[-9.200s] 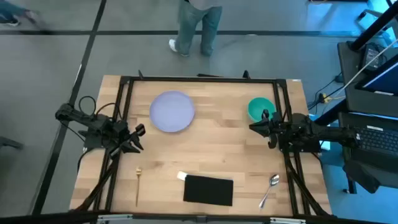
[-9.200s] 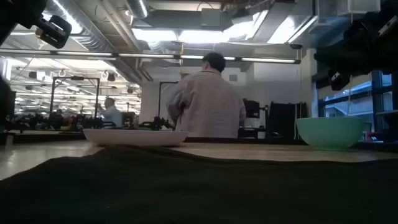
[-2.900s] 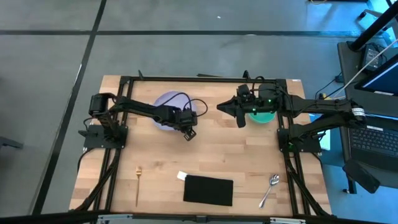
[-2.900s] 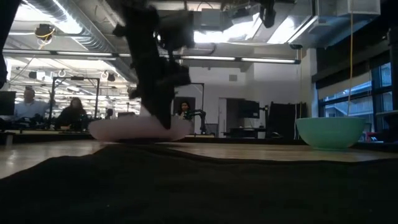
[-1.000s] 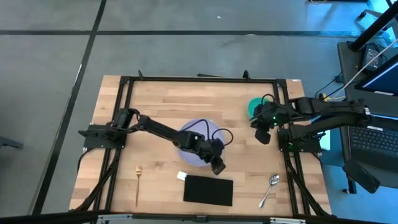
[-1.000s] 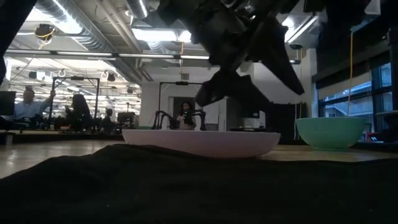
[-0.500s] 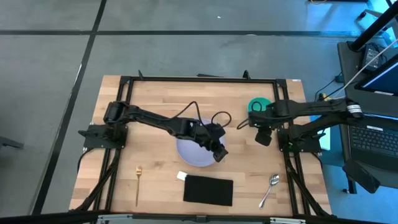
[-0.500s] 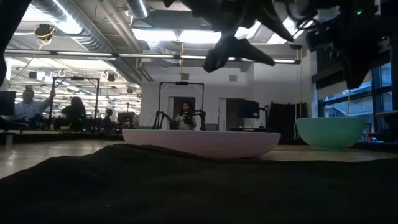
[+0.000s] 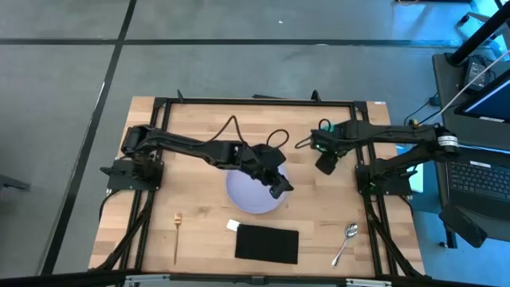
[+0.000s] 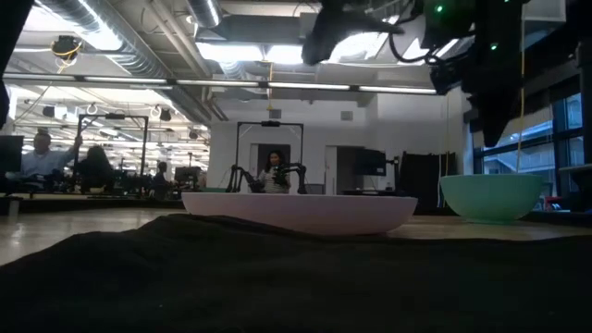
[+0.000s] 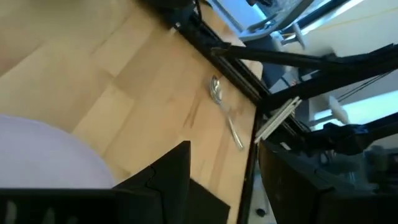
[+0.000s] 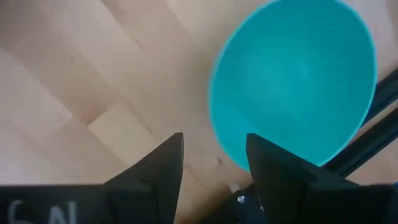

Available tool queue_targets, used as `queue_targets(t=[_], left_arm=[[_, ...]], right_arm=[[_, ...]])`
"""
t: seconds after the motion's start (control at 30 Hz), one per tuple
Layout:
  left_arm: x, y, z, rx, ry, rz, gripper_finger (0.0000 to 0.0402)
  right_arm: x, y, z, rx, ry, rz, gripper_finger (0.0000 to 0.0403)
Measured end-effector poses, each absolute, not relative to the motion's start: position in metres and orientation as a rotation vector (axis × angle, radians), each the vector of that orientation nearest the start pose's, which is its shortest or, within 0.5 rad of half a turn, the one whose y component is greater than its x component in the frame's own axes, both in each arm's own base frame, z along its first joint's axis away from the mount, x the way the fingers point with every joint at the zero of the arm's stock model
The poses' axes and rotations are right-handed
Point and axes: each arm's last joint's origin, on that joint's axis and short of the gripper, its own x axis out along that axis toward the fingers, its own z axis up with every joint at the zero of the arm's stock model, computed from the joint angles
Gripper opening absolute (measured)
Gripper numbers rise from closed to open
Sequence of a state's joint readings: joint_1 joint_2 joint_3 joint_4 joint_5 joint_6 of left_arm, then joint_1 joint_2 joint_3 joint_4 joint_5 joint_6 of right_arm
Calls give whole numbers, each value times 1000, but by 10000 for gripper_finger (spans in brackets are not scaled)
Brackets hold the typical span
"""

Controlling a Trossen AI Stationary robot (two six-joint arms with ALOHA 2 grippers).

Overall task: Set table place
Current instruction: Stack the green bowl on top of the purple plate

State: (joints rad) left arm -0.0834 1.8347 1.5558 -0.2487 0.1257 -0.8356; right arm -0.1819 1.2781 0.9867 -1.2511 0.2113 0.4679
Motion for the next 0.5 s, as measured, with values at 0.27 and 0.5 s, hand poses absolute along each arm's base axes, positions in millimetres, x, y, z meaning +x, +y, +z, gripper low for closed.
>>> queue_targets(t=[0.27, 0.5], left_arm=[[415, -38, 319, -827, 512, -1, 179], [414, -38, 323, -827, 498, -3, 179]], right_arm=[[203, -55, 235, 422, 1482, -715, 178], [216, -58, 216, 419, 1558, -716, 178]])
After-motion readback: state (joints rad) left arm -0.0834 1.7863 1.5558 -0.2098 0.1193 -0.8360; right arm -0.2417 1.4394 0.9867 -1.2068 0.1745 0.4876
